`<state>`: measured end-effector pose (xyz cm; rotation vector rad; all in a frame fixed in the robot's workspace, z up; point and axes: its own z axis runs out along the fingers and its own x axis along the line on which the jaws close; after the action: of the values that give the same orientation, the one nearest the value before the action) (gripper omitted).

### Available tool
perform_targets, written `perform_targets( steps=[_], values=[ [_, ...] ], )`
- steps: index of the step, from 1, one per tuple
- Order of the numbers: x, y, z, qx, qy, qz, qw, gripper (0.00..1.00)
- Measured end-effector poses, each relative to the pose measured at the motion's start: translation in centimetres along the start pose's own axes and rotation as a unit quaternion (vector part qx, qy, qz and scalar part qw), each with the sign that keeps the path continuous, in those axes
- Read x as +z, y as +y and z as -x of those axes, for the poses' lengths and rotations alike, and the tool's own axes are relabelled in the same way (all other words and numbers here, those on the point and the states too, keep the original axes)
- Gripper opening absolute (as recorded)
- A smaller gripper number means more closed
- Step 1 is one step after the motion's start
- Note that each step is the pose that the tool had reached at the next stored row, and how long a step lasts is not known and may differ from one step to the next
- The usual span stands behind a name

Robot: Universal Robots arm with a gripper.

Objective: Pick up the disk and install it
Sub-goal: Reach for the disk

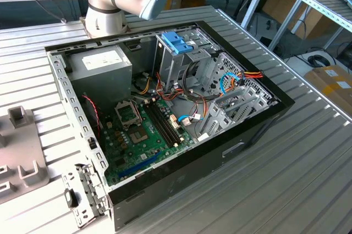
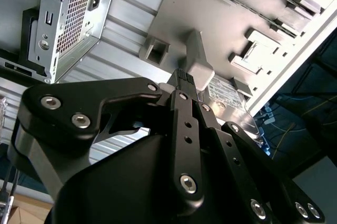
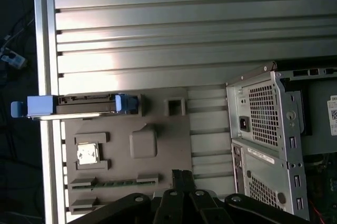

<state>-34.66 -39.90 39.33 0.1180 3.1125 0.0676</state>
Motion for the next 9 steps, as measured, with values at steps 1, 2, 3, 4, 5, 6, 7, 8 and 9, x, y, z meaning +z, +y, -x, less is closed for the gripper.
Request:
perform_targets(
  steps=[1, 2, 3, 4, 5, 6, 7, 8, 9],
  values=[
    [0.0, 0.0, -0.04, 0.0, 0.0, 0.0, 1.0, 0.1],
    [0.0, -0.02, -0.23, 0.0, 0.0, 0.0, 1.0, 0.1],
    [-0.01, -0.03, -0.35, 0.0, 0.0, 0.0, 1.0, 0.1],
    [-0.01, -0.03, -0.44, 0.0, 0.0, 0.0, 1.0, 0.1],
    [-0.01, -0.04, -0.5, 0.0, 0.0, 0.0, 1.0, 0.1],
    [-0.01, -0.05, -0.62, 0.0, -0.0001, 0.0001, 1.0, 0.1],
    [-0.01, -0.05, -0.7, 0.0, -0.0001, 0.0, 1.0, 0.1],
    [-0.02, -0.06, -0.75, 0.0, 0.0, 0.0, 1.0, 0.1],
    [-0.02, -0.06, -0.84, 0.0, 0.0, 0.0, 1.0, 0.1]
  ],
)
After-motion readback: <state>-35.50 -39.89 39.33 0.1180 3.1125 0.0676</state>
